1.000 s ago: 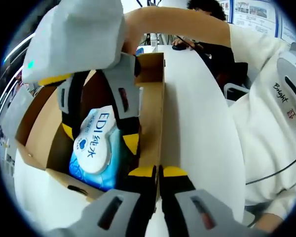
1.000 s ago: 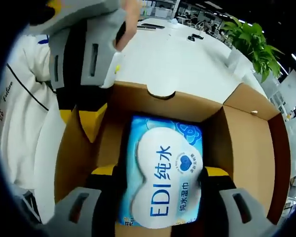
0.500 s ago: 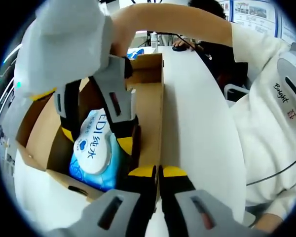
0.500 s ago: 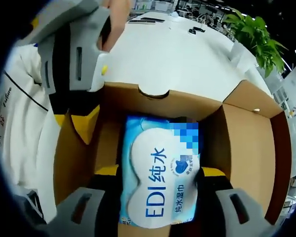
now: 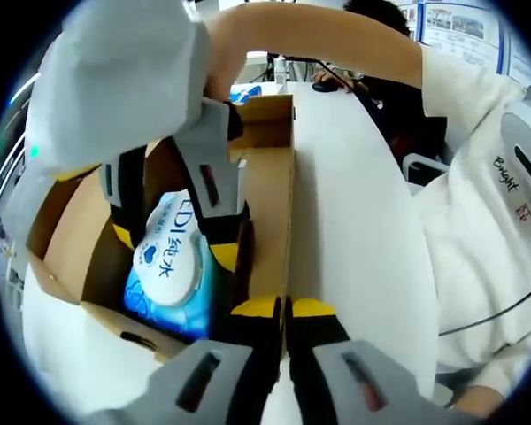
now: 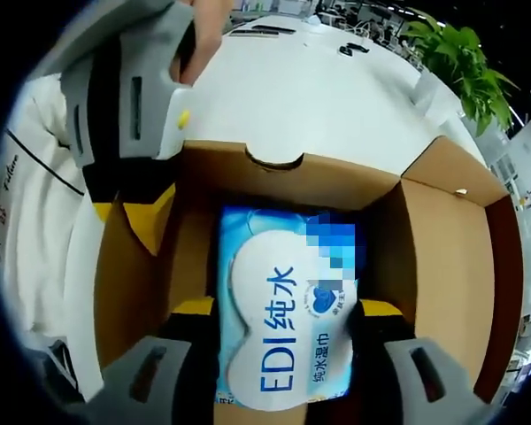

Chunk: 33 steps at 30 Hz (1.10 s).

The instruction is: Operate the shoe box by opening the lid, removing the specified soft item, and placing it in the target area until the item is outside and the box remains undamaged.

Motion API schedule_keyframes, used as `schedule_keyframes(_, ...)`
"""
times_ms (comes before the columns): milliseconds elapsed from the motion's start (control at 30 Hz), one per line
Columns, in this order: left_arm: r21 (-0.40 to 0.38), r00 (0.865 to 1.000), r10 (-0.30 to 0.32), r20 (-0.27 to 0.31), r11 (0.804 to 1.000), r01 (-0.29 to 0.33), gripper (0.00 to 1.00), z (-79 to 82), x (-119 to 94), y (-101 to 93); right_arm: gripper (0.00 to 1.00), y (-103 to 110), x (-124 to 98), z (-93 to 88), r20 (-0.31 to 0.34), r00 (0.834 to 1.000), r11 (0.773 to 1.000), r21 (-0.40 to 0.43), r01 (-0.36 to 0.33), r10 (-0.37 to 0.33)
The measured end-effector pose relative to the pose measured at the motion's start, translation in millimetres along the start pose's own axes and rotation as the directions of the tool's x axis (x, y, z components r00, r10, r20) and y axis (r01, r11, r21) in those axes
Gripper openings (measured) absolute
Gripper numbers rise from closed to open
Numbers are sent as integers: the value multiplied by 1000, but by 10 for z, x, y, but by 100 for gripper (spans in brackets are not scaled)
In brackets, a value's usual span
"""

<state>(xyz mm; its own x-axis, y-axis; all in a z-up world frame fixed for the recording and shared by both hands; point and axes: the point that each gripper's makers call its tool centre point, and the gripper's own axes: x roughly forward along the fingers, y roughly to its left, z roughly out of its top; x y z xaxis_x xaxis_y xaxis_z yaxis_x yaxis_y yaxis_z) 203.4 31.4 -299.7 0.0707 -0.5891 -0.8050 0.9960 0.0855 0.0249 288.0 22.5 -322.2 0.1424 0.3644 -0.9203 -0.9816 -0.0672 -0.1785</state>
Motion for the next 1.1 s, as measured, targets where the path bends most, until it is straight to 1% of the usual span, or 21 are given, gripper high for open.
schedule_keyframes(267,-7,1000,4,-4,1000,-4,2,2,1,8,60,34,-53,-127,-26,1000,1000,8,-11,11)
schedule_keyframes(567,-7,1000,1,-6,1000,-1,2,3,1,4,60,156,-160,-383,-77,996,999,23,-46,48)
schedule_keyframes(767,8,1000,1,0,1000,-1,2,3,-1,-2,62,174,-163,-405,-93,994,998,38,-48,51)
schedule_keyframes(933,22,1000,-7,1,1000,7,1,2,-1,-13,68,183,-118,-401,-69,995,997,16,-73,74)
schedule_keyframes(1100,21,1000,-5,2,1000,5,1,0,-1,-11,70,199,-31,-412,-97,990,995,27,-101,103)
